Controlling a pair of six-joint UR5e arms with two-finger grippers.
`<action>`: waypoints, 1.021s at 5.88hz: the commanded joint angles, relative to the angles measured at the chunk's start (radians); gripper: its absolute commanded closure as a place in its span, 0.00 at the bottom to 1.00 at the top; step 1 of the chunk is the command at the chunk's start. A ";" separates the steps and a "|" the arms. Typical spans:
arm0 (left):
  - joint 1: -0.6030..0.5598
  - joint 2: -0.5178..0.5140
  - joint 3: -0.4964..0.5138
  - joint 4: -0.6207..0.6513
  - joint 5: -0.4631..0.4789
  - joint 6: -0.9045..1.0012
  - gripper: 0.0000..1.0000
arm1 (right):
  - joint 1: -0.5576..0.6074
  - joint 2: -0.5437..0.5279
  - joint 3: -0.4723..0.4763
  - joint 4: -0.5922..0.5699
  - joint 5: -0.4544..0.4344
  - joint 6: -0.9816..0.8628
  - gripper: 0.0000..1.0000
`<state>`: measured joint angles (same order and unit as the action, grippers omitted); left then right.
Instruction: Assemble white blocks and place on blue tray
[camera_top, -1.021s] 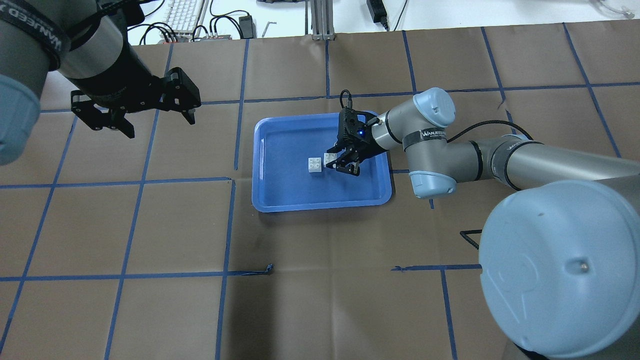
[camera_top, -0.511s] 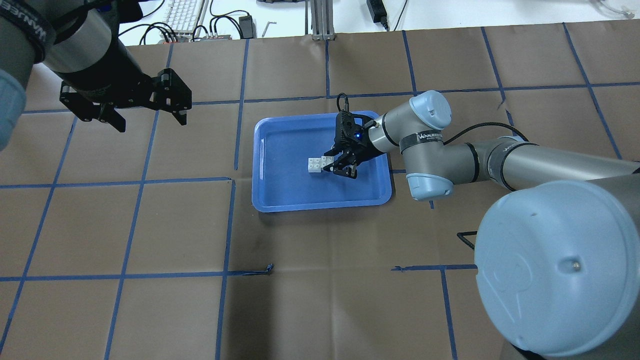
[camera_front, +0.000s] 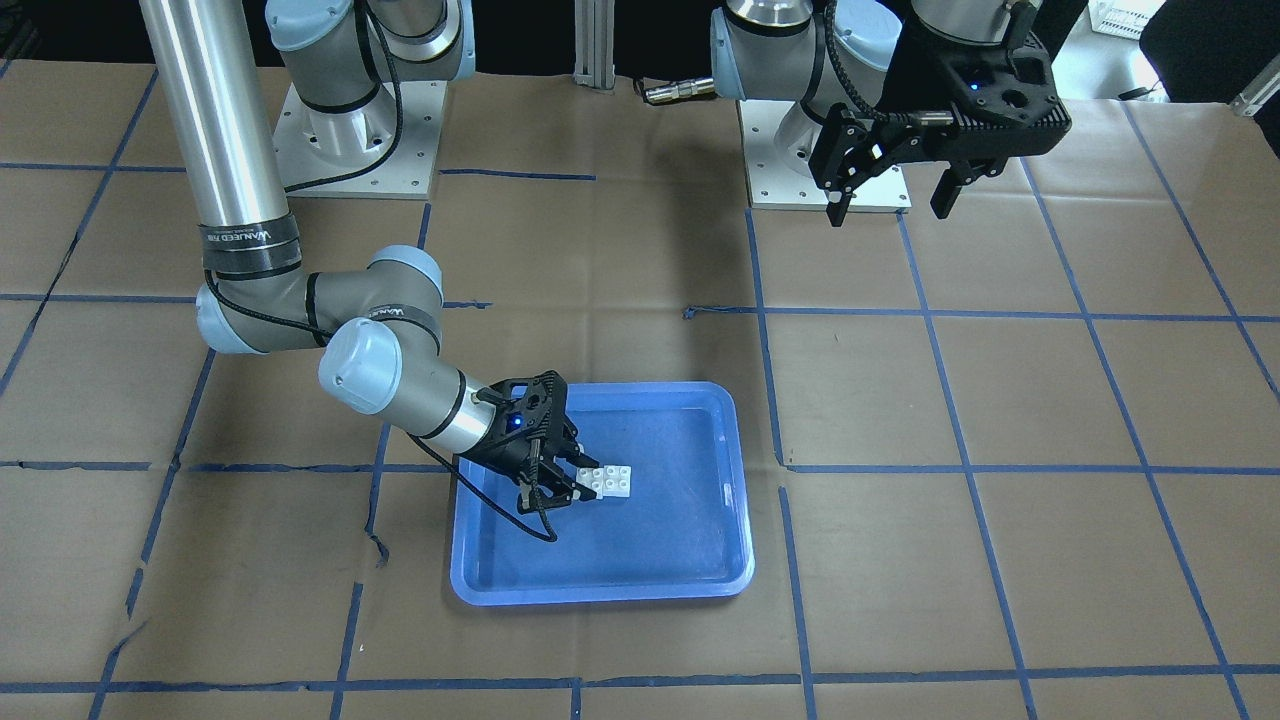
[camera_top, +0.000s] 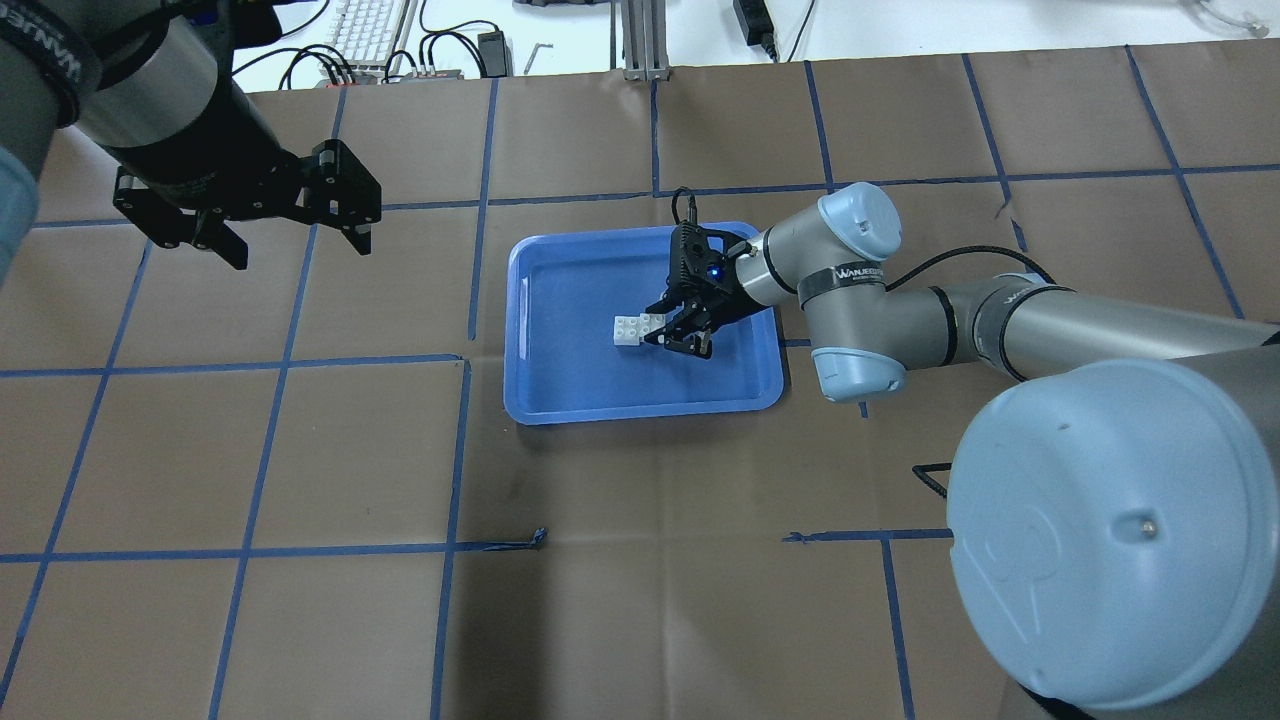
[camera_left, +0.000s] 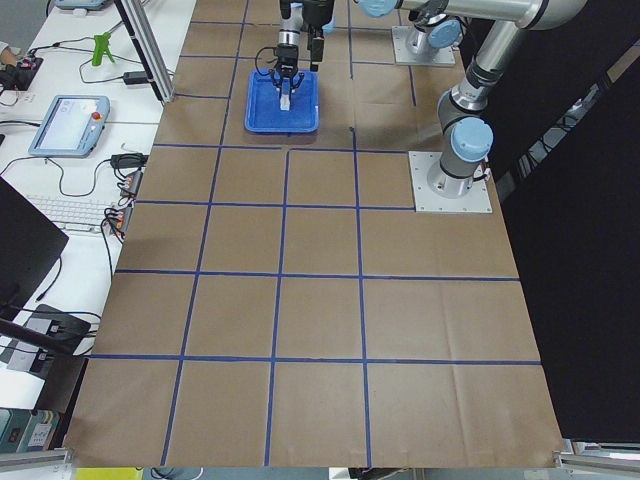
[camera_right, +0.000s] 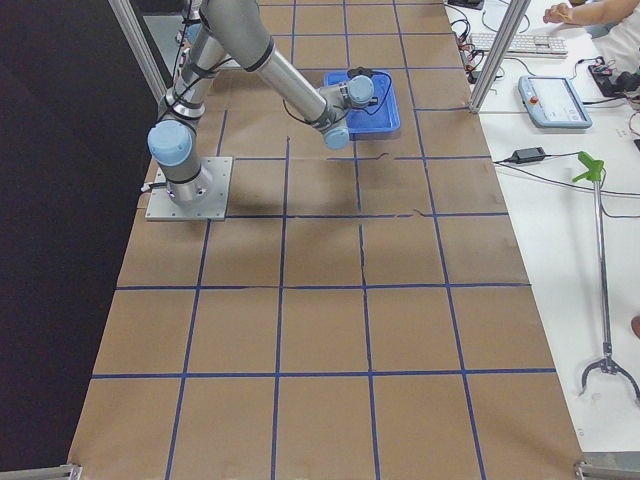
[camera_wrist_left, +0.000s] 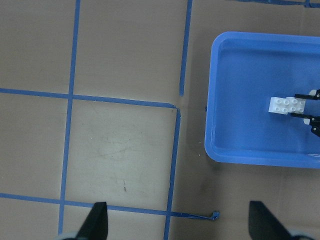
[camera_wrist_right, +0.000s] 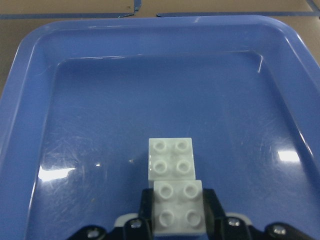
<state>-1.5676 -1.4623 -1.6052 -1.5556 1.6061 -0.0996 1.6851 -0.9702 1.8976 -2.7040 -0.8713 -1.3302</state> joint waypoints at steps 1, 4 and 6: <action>0.000 0.000 0.001 -0.001 0.000 0.000 0.01 | -0.001 -0.001 0.000 0.000 -0.002 0.020 0.73; 0.000 0.000 -0.001 -0.001 0.000 0.000 0.01 | -0.001 -0.001 0.000 0.000 -0.002 0.020 0.72; 0.000 0.000 -0.001 -0.001 0.000 0.000 0.01 | -0.001 -0.001 0.000 -0.002 0.000 0.020 0.62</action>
<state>-1.5677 -1.4619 -1.6053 -1.5570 1.6061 -0.0997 1.6843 -0.9710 1.8976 -2.7048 -0.8726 -1.3100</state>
